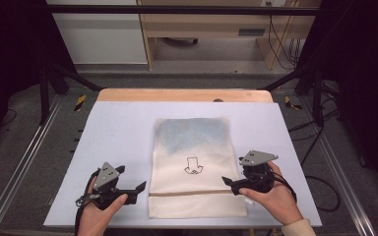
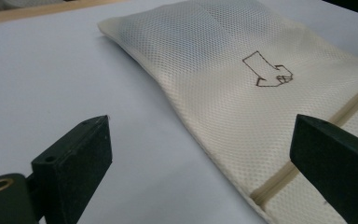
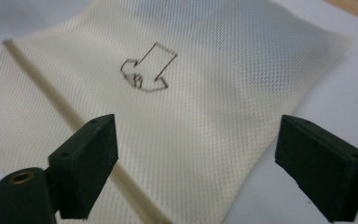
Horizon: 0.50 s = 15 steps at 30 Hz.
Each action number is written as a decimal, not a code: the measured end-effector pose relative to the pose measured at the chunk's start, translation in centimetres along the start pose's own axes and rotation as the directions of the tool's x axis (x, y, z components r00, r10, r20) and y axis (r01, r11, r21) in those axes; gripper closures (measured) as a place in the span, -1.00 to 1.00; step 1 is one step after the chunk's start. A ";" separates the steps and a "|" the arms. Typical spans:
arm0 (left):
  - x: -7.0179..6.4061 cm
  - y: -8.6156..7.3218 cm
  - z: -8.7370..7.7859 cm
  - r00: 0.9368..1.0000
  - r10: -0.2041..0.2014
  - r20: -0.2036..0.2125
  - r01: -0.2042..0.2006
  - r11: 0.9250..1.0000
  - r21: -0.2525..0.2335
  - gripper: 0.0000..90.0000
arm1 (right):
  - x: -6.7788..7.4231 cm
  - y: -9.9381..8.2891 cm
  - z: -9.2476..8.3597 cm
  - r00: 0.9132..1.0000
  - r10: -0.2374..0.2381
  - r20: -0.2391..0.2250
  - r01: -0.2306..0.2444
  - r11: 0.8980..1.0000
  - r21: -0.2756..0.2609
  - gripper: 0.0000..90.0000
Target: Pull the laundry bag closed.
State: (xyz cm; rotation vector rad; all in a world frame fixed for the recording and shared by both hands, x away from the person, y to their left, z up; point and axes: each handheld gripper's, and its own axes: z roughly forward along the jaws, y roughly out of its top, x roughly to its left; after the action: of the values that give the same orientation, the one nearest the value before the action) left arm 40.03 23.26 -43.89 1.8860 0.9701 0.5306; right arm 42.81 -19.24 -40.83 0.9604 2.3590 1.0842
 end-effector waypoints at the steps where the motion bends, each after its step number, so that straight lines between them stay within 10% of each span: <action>1: 0.2 0.0 0.0 1.000 0.007 -0.007 -0.007 1.000 -0.002 -0.89 | -0.1 0.4 0.0 1.000 0.008 0.006 -0.008 1.000 -0.015 -0.74; 15: 4.2 -0.1 -2.0 0.989 -0.001 -0.145 -0.006 0.999 -0.044 -0.91 | -2.1 2.1 -1.4 0.994 0.046 0.096 -0.033 0.991 -0.129 -0.86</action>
State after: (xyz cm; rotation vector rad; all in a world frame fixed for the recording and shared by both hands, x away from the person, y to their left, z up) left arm 41.07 27.71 -43.08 1.8292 1.0417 0.6929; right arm 44.36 -20.50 -38.19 0.9947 2.1729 1.1592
